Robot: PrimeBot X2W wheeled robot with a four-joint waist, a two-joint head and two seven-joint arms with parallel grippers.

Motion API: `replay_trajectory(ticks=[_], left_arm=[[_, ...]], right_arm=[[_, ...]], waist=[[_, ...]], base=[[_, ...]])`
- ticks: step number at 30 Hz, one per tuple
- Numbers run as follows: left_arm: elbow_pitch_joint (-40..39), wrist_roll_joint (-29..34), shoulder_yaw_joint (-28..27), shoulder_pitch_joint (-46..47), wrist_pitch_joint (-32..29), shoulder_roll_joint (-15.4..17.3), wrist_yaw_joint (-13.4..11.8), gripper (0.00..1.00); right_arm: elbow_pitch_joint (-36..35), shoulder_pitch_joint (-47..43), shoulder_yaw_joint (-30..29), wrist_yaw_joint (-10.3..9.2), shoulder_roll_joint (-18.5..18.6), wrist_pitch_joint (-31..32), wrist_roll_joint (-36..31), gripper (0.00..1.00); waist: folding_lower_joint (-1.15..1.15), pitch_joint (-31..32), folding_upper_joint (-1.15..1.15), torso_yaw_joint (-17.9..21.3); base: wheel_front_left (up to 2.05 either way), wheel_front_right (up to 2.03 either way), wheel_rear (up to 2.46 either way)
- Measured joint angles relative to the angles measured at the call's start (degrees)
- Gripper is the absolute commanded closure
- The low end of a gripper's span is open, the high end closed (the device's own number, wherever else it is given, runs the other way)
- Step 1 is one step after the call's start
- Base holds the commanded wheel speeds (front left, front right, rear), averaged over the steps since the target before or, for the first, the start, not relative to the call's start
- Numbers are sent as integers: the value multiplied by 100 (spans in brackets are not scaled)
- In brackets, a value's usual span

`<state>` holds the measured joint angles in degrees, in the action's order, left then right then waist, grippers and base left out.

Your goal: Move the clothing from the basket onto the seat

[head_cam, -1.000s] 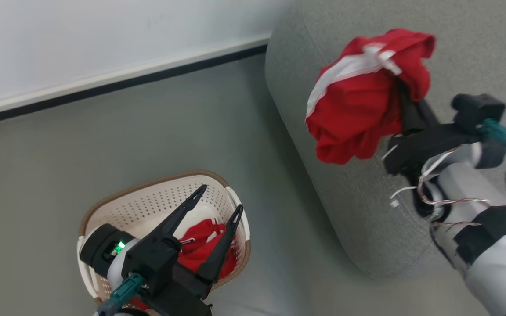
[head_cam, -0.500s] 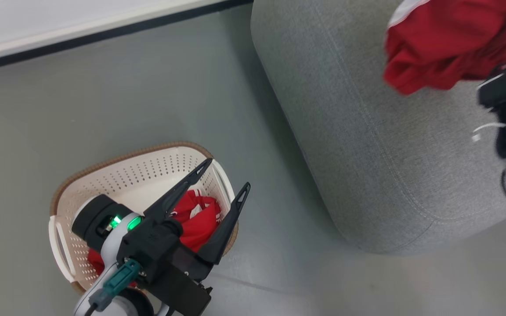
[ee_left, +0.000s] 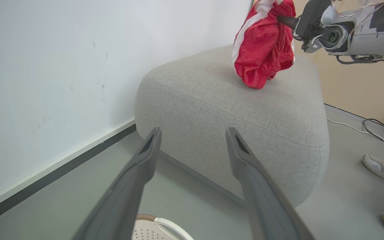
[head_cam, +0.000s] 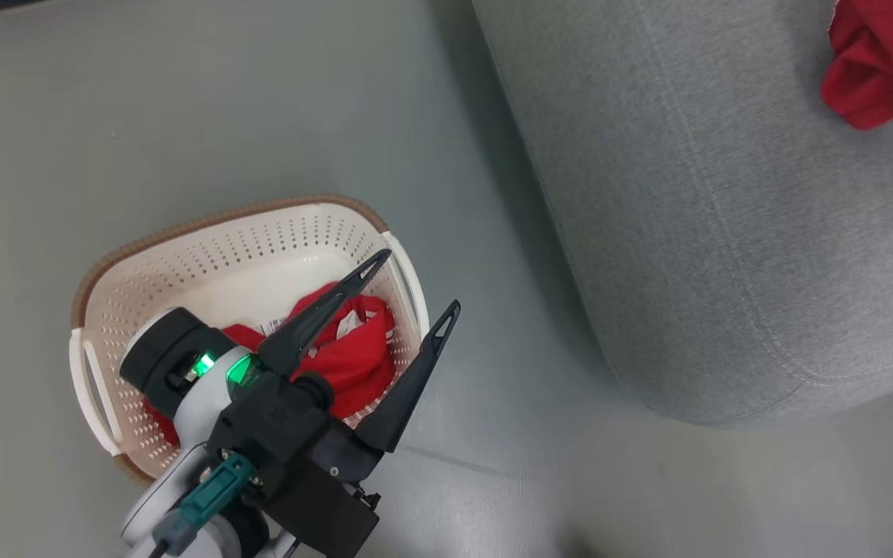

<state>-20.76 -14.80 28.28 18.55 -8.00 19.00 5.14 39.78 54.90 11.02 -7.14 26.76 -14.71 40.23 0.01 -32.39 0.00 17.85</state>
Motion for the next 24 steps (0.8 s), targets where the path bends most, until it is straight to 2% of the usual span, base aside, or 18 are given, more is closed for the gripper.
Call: replay_trajectory(ticks=[3,11,12,13,14,15,24], left_arm=[[-15,22,30,62,-21,22,44,0],[18,21,24,152,-21,83,49,0],[34,21,23,154,-19,85,51,0],[65,20,26,160,-11,85,64,0],[101,19,30,169,-1,85,85,0],[140,18,33,182,5,83,92,0],[415,-26,100,219,124,22,94,0]], right_arm=[[183,-1,-52,-1,-46,0,-2,100],[602,-37,-53,-1,-470,0,-53,100],[656,-36,-55,-1,-492,0,-62,91],[700,-37,-54,-1,-499,0,-86,64],[731,-37,-54,-1,-503,0,-104,12],[755,-37,-54,-1,-508,0,-122,0],[947,-222,27,-1,-635,0,-364,0]], waist=[[0,-138,0,-50],[0,-348,0,-156],[0,-356,0,-165],[-1,-355,0,-171],[0,-347,0,-174],[-1,-335,0,-176],[-1,-111,0,-189]], base=[[0,0,0],[0,0,0],[0,0,0],[0,0,0],[0,0,0],[0,0,0],[0,0,0]])
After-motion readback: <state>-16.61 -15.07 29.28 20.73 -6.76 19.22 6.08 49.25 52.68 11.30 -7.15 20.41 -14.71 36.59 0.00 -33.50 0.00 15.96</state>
